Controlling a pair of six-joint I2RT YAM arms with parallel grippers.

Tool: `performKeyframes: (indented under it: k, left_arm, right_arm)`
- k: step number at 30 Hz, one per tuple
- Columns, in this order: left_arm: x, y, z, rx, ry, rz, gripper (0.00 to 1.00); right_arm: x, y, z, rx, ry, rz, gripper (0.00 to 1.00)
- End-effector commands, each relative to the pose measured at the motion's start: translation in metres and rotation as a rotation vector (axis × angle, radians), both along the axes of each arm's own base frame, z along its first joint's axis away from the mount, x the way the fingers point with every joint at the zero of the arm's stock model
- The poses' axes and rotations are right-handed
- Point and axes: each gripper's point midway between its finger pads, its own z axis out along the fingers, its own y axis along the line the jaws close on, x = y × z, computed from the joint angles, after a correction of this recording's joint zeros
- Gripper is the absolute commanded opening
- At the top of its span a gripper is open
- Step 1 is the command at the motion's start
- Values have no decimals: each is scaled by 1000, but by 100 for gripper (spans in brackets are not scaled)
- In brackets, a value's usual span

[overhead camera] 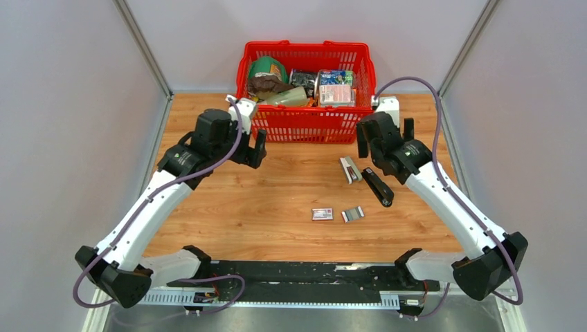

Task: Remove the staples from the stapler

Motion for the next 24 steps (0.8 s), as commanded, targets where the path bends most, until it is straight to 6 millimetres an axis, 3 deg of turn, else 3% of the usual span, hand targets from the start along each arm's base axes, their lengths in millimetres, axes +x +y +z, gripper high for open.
performKeyframes:
  k: [1,4,8,14,24]
  left_arm:
    - [-12,-7,-20,137,51,-37,93]
    - [-23,-14,-30,185,77,-82,93]
    - [-32,-14,-39,211,77,-98,93]
    - [-38,-16,-35,173,56,-117,93]
    - [-42,-21,-40,149,61,-146,93]
  right_arm:
    - [0,-30,-13,66,-27,-52,100]
    - [-3,-42,-33,163,19,-83,100]
    - [-9,-41,-62,222,72,-50,97]
    - [-15,-42,-113,219,212,-98,93]
    - [-18,-38,-172,261,350,-124,92]
